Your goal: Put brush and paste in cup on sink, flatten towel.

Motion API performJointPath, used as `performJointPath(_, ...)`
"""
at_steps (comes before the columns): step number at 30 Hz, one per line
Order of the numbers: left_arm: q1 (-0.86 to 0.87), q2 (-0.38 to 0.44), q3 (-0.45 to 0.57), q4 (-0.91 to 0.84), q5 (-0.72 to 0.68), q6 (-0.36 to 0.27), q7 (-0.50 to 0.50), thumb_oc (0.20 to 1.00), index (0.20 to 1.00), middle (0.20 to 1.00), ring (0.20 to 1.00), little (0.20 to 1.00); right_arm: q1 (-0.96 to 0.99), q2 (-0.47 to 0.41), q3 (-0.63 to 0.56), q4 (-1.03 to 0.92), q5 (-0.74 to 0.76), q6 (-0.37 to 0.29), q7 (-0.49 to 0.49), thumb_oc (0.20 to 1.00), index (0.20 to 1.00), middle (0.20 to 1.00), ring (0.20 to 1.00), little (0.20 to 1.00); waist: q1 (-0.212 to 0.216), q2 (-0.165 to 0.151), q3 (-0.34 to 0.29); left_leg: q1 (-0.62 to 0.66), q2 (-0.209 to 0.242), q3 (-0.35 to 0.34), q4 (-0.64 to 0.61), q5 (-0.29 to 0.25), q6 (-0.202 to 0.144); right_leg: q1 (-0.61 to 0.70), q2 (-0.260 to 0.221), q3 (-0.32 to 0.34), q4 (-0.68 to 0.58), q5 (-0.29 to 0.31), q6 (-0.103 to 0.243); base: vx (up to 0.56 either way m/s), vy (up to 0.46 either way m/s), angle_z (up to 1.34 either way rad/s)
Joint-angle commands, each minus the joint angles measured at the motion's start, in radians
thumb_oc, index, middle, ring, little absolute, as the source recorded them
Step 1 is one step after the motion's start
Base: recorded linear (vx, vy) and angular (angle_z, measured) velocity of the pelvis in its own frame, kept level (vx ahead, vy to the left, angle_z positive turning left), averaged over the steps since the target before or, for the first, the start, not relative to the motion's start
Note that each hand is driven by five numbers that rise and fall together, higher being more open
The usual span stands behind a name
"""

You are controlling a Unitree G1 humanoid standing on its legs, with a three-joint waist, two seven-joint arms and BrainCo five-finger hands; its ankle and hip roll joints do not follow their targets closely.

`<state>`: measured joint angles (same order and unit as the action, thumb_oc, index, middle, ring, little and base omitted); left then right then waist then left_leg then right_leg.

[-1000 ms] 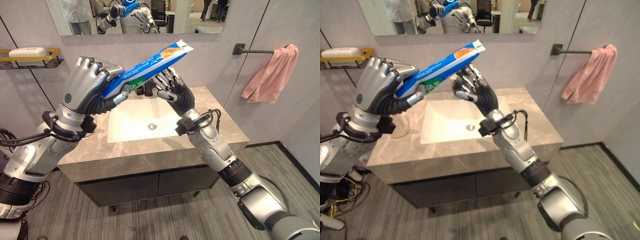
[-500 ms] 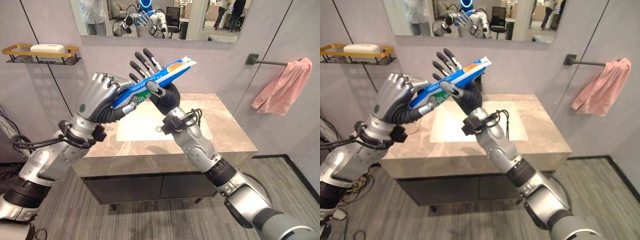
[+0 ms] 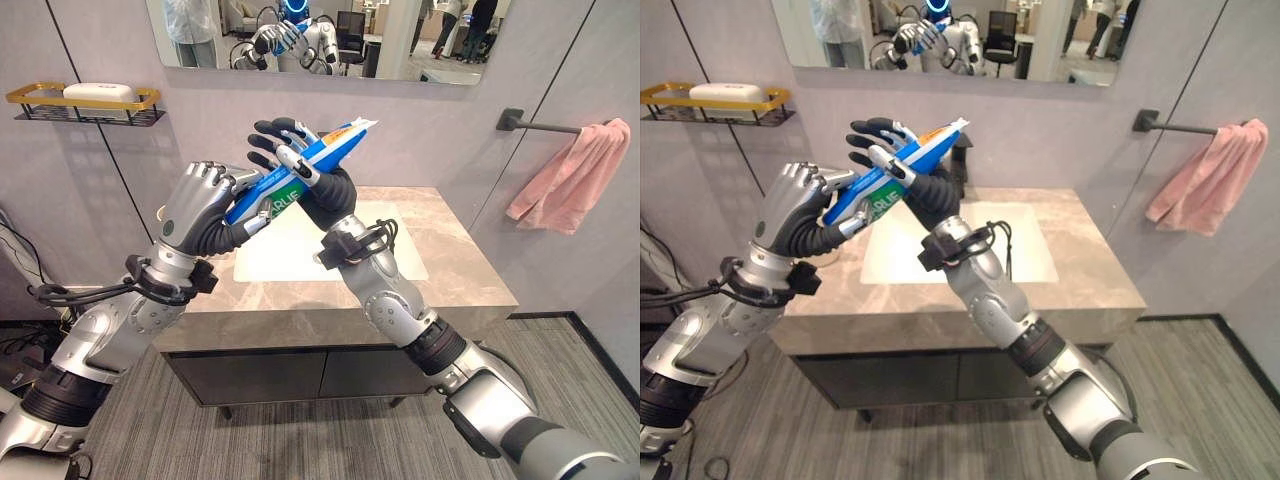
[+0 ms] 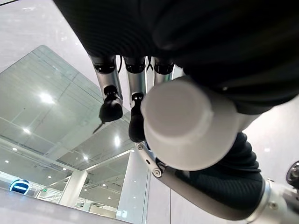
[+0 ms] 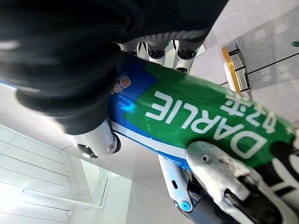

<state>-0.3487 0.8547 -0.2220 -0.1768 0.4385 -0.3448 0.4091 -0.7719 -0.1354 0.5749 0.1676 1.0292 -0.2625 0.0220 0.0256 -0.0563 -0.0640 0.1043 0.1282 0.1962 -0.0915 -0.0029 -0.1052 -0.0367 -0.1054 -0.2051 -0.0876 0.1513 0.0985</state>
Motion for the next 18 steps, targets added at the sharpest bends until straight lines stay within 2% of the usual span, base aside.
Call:
performJointPath(1,-0.032,0.028,-0.005,-0.017,-0.050,0.005,0.031,0.200,0.200,0.200,0.200,0.200,-0.098,0.026,-0.072,-0.030,0.039,-0.094,-0.022,0.595,0.595,0.595,0.595,0.595,-0.010,-0.038,0.004,-0.030,0.001,-0.116,0.004,0.004,0.016,0.044,-0.103,-0.009,0.069,-0.046,0.084,0.00,0.000,0.00)
performJointPath(3,-0.029,0.024,-0.003,-0.017,-0.051,0.005,0.033,0.200,0.200,0.200,0.200,0.200,-0.100,0.027,-0.075,-0.032,0.037,-0.096,-0.024,0.598,0.598,0.598,0.598,0.598,-0.010,-0.037,0.005,-0.030,0.001,-0.117,0.004,0.004,0.017,0.044,-0.103,-0.009,0.071,-0.048,0.084,0.00,0.000,0.00)
performJointPath(5,-0.017,0.012,-0.002,-0.017,-0.051,0.006,0.037,0.200,0.200,0.200,0.200,0.200,-0.099,0.026,-0.081,-0.036,0.026,-0.104,-0.032,0.724,0.724,0.724,0.724,0.724,-0.010,-0.035,0.005,-0.030,0.002,-0.119,0.004,0.004,0.018,0.044,-0.104,-0.012,0.074,-0.050,0.084,0.00,0.000,0.00)
performJointPath(6,-0.012,0.008,-0.001,-0.017,-0.052,0.006,0.038,0.200,0.200,0.200,0.200,0.200,-0.099,0.027,-0.083,-0.037,0.022,-0.106,-0.036,0.837,0.837,0.837,0.837,0.837,-0.010,-0.034,0.005,-0.030,0.002,-0.120,0.004,0.004,0.019,0.044,-0.103,-0.012,0.074,-0.050,0.084,0.00,0.000,0.03)
performJointPath(7,-0.011,0.008,-0.001,-0.018,-0.052,0.006,0.038,0.200,0.200,0.200,0.200,0.200,-0.098,0.027,-0.082,-0.037,0.022,-0.106,-0.036,0.875,0.875,0.875,0.875,0.875,-0.010,-0.034,0.005,-0.030,0.002,-0.120,0.004,0.004,0.018,0.044,-0.103,-0.012,0.074,-0.050,0.084,0.01,0.003,0.04)
performJointPath(10,0.001,-0.009,0.001,-0.015,-0.057,0.004,0.040,0.200,0.200,0.200,0.200,0.200,-0.094,0.034,-0.090,-0.035,0.019,-0.112,-0.043,0.834,0.834,0.834,0.834,0.834,-0.009,-0.031,0.004,-0.029,0.001,-0.120,0.004,0.004,0.020,0.046,-0.104,-0.015,0.073,-0.052,0.084,0.01,0.006,0.04)
performJointPath(12,0.010,-0.016,0.003,-0.015,-0.063,0.002,0.040,0.200,0.200,0.200,0.200,0.200,-0.090,0.037,-0.093,-0.037,0.021,-0.116,-0.046,0.884,0.884,0.884,0.884,0.884,-0.008,-0.029,0.004,-0.029,0.000,-0.120,0.004,0.003,0.020,0.047,-0.104,-0.015,0.074,-0.052,0.083,0.01,0.000,0.07)
performJointPath(14,0.018,-0.020,0.007,-0.014,-0.065,0.003,0.041,0.200,0.200,0.200,0.200,0.200,-0.088,0.038,-0.094,-0.038,0.022,-0.118,-0.049,1.000,1.000,1.000,1.000,1.000,-0.009,-0.028,0.003,-0.029,0.000,-0.120,0.004,0.004,0.021,0.047,-0.105,-0.016,0.074,-0.053,0.083,0.01,0.001,0.04)
performJointPath(18,0.032,-0.029,0.011,-0.010,-0.066,0.005,0.043,0.200,0.200,0.200,0.200,0.200,-0.086,0.038,-0.097,-0.039,0.017,-0.121,-0.054,1.000,1.000,1.000,1.000,1.000,-0.008,-0.027,0.002,-0.028,0.000,-0.122,0.004,0.001,0.022,0.047,-0.105,-0.015,0.076,-0.054,0.083,0.00,0.000,0.00)
